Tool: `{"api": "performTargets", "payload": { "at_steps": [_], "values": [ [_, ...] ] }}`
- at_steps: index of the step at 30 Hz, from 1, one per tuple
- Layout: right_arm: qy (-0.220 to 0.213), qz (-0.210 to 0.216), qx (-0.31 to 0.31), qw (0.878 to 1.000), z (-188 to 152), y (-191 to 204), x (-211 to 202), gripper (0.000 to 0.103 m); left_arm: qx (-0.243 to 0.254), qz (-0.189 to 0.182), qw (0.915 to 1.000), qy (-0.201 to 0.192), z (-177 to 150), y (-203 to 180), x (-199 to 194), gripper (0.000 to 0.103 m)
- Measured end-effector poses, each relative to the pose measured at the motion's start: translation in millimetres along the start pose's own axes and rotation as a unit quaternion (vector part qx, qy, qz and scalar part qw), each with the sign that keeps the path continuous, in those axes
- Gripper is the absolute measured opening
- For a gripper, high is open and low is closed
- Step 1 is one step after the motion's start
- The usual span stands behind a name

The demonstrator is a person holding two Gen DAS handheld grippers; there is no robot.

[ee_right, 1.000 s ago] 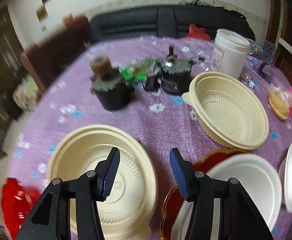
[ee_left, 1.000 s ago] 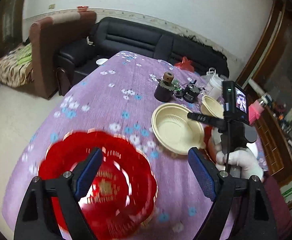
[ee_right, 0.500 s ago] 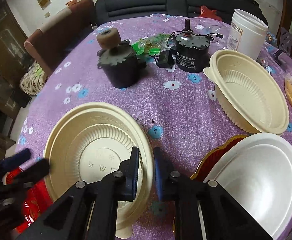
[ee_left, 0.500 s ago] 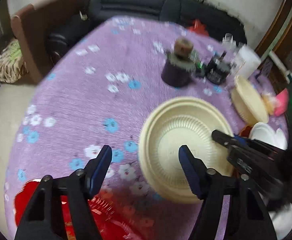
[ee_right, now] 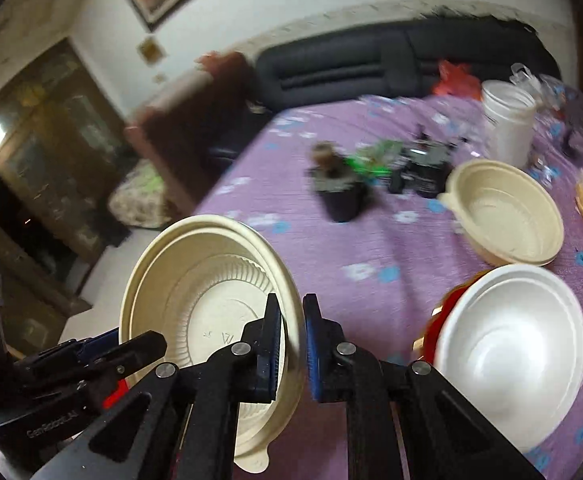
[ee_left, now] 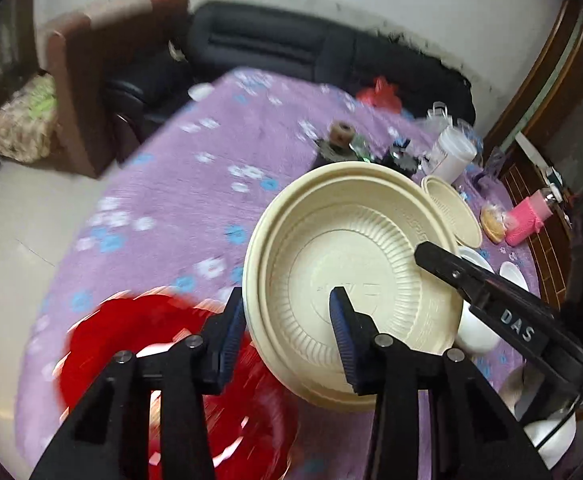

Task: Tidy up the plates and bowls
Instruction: 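Carry the beige plate onto the red plate and open the right gripper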

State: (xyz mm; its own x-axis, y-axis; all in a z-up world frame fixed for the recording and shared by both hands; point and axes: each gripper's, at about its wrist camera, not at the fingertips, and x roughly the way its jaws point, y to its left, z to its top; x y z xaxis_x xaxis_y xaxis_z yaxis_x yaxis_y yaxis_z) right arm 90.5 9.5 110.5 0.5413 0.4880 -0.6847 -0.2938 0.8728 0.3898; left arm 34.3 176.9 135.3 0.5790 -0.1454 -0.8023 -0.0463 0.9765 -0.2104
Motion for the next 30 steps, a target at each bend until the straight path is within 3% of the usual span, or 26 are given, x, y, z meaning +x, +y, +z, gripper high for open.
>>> {"api": "performTargets", "payload": {
  "at_steps": [4,7,12,16,19,21,23,25,28,30],
  "values": [
    [0.011,0.040,-0.034,0.999,-27.7,51.5,-9.5,0.013,-0.011,0.042,0.9979,-0.048,-42.4,24.1,-57.8,0.050],
    [0.017,0.039,-0.080,0.996,-52.7,89.7,-6.1,0.013,-0.028,0.071,0.9944,-0.073,-68.1,46.8,-82.0,0.054],
    [0.040,0.022,-0.117,0.992,-93.0,127.3,31.4,0.014,-0.068,0.122,0.9888,-0.054,-86.4,92.0,-59.7,0.055],
    [0.051,-0.009,-0.125,0.991,-109.2,130.6,60.4,0.013,-0.079,0.147,0.9854,-0.034,-93.3,110.7,-29.3,0.057],
    [0.021,-0.052,-0.166,0.985,-117.3,140.6,71.6,0.015,-0.079,0.157,0.9844,-0.013,-103.1,118.0,-20.3,0.057],
    [0.001,-0.065,-0.183,0.981,-123.8,143.7,70.2,0.016,-0.086,0.166,0.9818,-0.031,-111.0,121.9,-31.4,0.057],
    [-0.019,-0.066,-0.182,0.981,-126.3,140.2,60.3,0.027,-0.099,0.185,0.9762,-0.054,-122.0,126.5,-48.7,0.064],
    [-0.040,-0.069,-0.167,0.983,-129.7,132.6,44.5,0.052,-0.136,0.181,0.9709,-0.078,-135.9,133.7,-71.8,0.073],
    [-0.076,-0.073,-0.138,0.985,-137.0,114.0,17.2,0.056,-0.183,0.146,0.9662,-0.108,-157.2,137.2,-100.8,0.079],
    [-0.098,-0.081,-0.120,0.985,-146.3,100.4,1.5,0.058,-0.186,0.137,0.9644,-0.128,-164.1,129.0,-112.6,0.079]
  ]
}}
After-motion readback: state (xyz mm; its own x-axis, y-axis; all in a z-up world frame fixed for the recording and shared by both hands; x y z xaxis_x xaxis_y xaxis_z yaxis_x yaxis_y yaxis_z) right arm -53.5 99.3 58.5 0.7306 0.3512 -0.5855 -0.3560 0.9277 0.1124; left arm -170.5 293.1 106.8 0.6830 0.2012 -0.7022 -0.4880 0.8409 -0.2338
